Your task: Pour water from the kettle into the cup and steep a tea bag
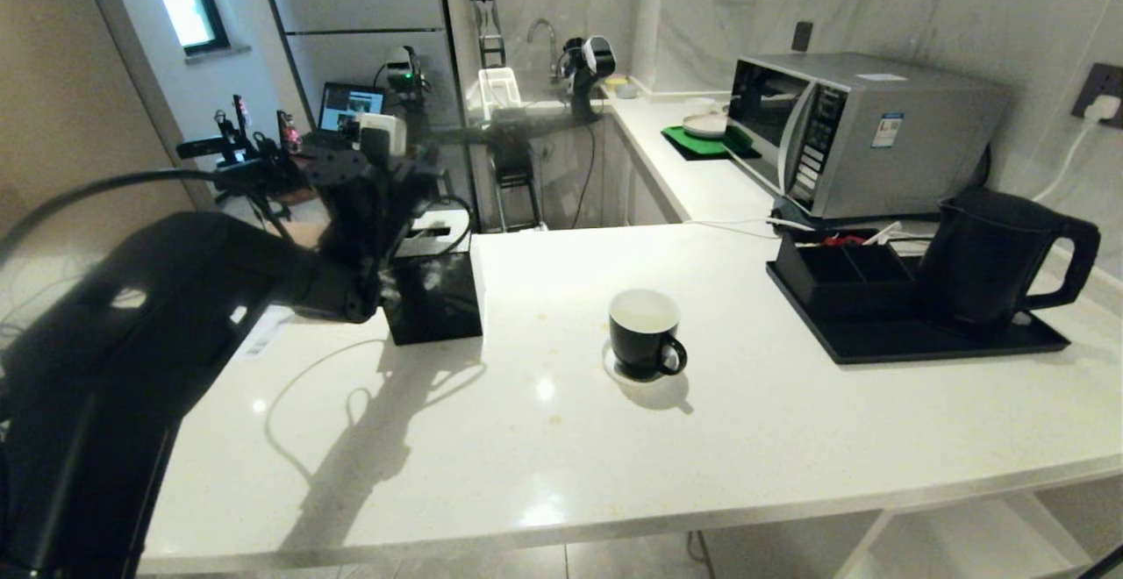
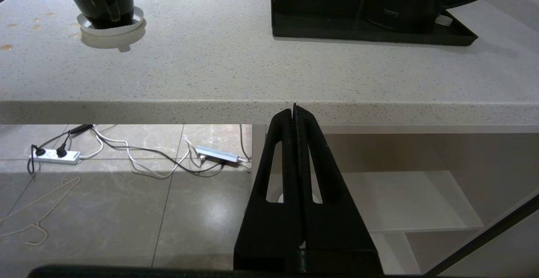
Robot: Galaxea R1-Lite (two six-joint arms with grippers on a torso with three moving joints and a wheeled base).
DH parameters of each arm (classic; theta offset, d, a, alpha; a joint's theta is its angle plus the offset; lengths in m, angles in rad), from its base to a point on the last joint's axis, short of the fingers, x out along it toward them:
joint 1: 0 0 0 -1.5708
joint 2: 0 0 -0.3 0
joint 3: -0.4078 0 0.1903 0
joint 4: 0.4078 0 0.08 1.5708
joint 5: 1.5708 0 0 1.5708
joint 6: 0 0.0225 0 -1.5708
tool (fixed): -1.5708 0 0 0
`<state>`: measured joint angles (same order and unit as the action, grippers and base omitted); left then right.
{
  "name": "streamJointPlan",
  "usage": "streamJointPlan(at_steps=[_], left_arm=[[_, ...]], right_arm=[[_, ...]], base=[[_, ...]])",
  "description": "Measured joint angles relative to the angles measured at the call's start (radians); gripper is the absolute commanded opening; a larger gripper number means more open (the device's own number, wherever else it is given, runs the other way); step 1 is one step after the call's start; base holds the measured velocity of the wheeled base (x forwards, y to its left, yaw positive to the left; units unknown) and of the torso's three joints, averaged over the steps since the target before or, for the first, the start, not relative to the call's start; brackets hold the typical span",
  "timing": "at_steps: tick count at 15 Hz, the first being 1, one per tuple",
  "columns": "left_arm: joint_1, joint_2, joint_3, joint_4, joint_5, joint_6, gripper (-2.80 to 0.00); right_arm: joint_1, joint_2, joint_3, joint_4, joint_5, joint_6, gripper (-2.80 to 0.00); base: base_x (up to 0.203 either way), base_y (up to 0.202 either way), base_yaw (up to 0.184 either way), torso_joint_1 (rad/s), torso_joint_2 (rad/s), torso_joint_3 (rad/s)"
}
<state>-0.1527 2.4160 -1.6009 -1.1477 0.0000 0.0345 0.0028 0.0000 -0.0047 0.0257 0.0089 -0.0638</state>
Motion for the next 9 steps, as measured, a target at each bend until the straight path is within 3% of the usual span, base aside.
streamJointPlan(at_steps=[9], left_arm=[[-0.002, 0.005, 0.042, -0.036, -0.005, -0.005, -2.80]], right_arm=[[0.000, 0.000, 0.000, 0.000, 0.000, 0.000, -2.80]], base=[[0.000, 0.000, 0.000, 0.000, 0.00, 0.000]])
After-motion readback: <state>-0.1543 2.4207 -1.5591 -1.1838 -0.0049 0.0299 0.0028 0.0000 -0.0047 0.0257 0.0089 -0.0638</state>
